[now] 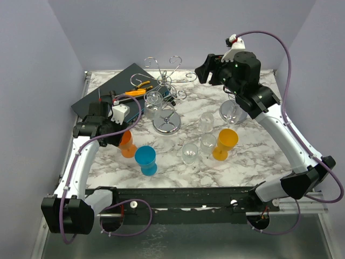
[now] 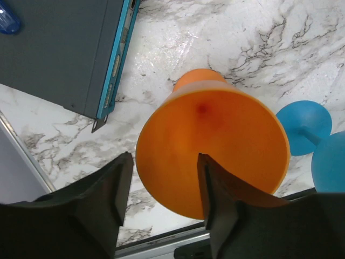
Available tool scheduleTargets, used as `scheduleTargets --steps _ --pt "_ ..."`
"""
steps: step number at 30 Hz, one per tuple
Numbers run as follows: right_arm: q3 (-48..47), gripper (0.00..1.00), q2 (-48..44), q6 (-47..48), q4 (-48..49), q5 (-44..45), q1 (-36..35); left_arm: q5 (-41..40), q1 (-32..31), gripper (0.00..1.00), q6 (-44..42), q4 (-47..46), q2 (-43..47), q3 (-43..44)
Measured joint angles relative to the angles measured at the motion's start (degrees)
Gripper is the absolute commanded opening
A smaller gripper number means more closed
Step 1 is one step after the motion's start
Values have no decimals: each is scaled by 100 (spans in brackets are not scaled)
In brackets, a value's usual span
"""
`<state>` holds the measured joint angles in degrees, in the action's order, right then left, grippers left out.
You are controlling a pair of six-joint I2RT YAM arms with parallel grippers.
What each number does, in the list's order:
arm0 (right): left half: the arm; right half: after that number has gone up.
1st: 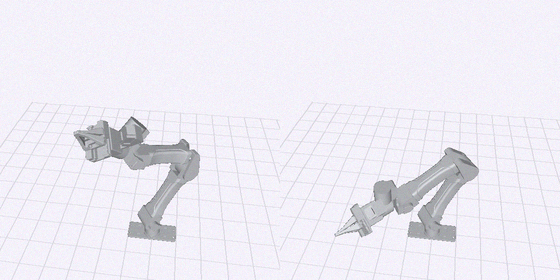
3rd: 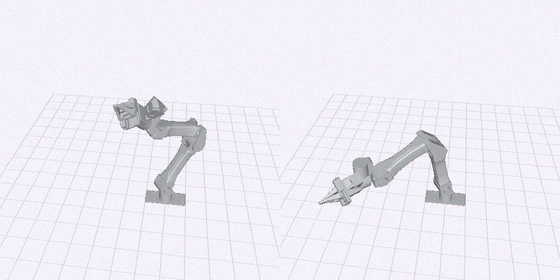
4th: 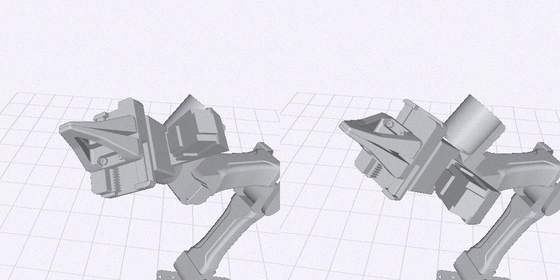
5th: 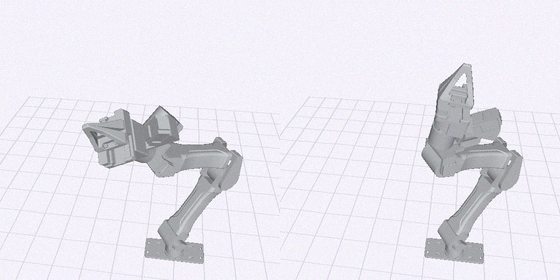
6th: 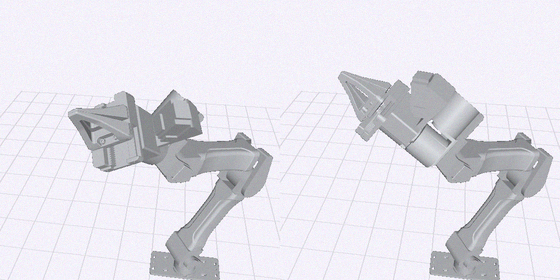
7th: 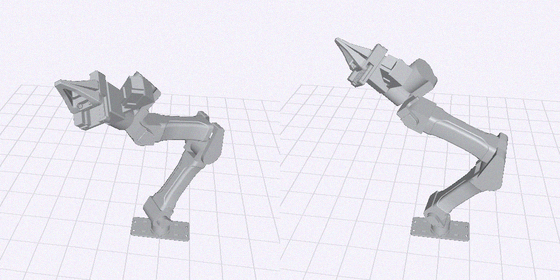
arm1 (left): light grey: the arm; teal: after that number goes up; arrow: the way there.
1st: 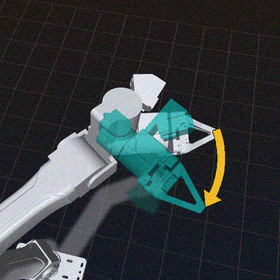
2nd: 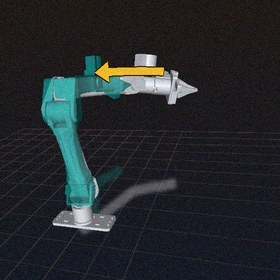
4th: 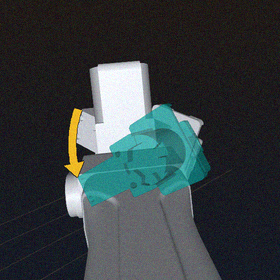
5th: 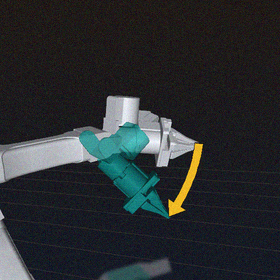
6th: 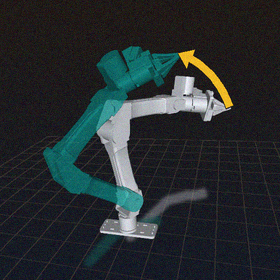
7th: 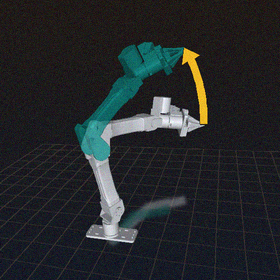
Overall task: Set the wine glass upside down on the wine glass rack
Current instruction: Pick up the wine glass at the center of the board, then turn the wine glass upside down at the wine rack.
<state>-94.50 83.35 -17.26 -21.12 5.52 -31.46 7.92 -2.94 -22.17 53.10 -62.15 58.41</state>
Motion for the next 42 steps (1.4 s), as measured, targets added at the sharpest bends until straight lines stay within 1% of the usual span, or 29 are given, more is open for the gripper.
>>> scheduleTargets --steps 3,6,10,13,15,17,23,26,28,30,34,36,40,42 --pt "0 70 -127 0 0 4 0 0 55 32 7 -70 31 -131" --pt "0 68 -221 0 -2 4 0 2 87 22 24 -125 59 -175" --pt "0 66 -251 2 -4 4 0 2 122 10 28 -168 162 -175" --pt "9 66 -256 2 -7 4 0 20 138 1 55 -155 208 -138" --pt "11 68 -258 2 -11 2 0 17 138 0 52 -101 212 -9" --pt "11 71 -258 0 -24 2 0 20 142 0 48 31 212 304" --pt "-142 82 -258 -39 -251 -66 0 98 144 0 -35 328 229 1941" --pt "-343 89 -254 -74 -299 -157 2 203 144 0 -155 393 326 2809" --pt "-498 94 -243 -96 -339 -214 0 271 144 0 -291 374 431 3289" --pt "-688 100 -219 -131 -396 -245 0 313 144 0 -450 273 581 3578" --pt "-979 100 -129 -227 -483 -352 0 323 144 0 -848 -286 927 3703" --pt "-1071 100 -79 -299 -509 -468 2 382 144 0 -1008 -826 1176 3598" --pt "-1228 100 37 -527 -511 -817 0 675 144 0 -1204 -2098 1602 3005" --pt "-1259 100 66 -680 -472 -1073 2 916 144 0 -1360 -3038 1893 2343"
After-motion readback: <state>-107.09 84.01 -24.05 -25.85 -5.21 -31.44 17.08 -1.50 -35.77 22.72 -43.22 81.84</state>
